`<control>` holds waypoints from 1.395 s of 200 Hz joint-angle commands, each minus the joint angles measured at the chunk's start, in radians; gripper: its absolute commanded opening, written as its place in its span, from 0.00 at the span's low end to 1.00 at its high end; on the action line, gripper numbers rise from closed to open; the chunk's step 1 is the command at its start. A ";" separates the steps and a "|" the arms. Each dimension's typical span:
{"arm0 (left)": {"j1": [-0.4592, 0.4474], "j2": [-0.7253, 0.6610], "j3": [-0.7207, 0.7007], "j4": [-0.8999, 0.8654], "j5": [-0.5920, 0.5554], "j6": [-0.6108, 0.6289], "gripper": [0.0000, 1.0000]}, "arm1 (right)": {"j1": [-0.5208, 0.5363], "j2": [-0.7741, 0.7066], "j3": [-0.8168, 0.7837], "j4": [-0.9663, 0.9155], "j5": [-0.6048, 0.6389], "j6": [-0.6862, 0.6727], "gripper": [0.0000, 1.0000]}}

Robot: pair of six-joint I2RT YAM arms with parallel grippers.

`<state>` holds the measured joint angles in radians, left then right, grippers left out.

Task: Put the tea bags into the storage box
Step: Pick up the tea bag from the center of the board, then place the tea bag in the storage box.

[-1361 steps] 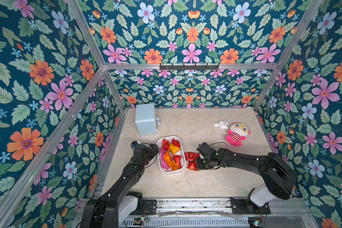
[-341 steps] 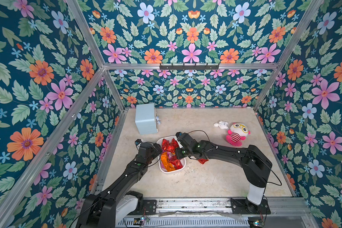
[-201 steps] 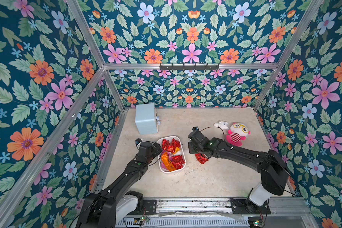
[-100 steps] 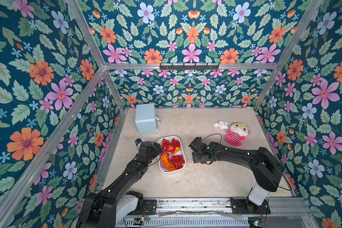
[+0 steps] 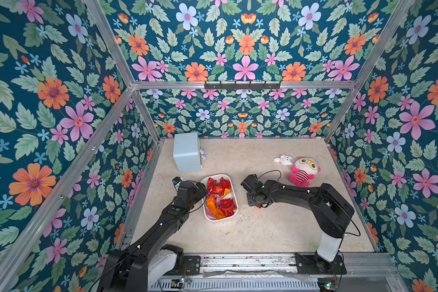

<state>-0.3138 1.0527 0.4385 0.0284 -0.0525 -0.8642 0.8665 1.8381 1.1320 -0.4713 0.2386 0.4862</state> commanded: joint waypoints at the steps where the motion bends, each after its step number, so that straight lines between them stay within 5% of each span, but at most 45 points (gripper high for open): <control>1: 0.001 0.005 0.012 -0.005 -0.006 0.010 0.99 | 0.000 0.006 -0.011 -0.009 -0.022 0.012 0.31; 28: 0.001 0.003 0.012 -0.005 -0.006 0.010 0.99 | 0.001 -0.006 -0.002 -0.016 -0.011 0.015 0.22; 82: 0.002 -0.019 0.005 -0.016 -0.026 0.018 0.99 | 0.003 -0.089 0.071 -0.061 0.013 0.012 0.21; 147: 0.019 -0.056 -0.011 -0.023 -0.040 0.007 0.99 | 0.082 -0.116 0.155 0.120 -0.193 -0.042 0.17; 227: 0.084 -0.138 -0.042 -0.075 -0.017 0.011 0.99 | 0.146 0.061 0.290 0.215 -0.335 -0.073 0.17; 279: 0.095 -0.153 -0.052 -0.082 -0.014 0.013 0.99 | 0.147 0.104 0.333 0.195 -0.335 -0.083 0.36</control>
<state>-0.2226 0.9012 0.3878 -0.0467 -0.0711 -0.8604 1.0119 1.9430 1.4509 -0.2756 -0.0925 0.4183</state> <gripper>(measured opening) 0.993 0.315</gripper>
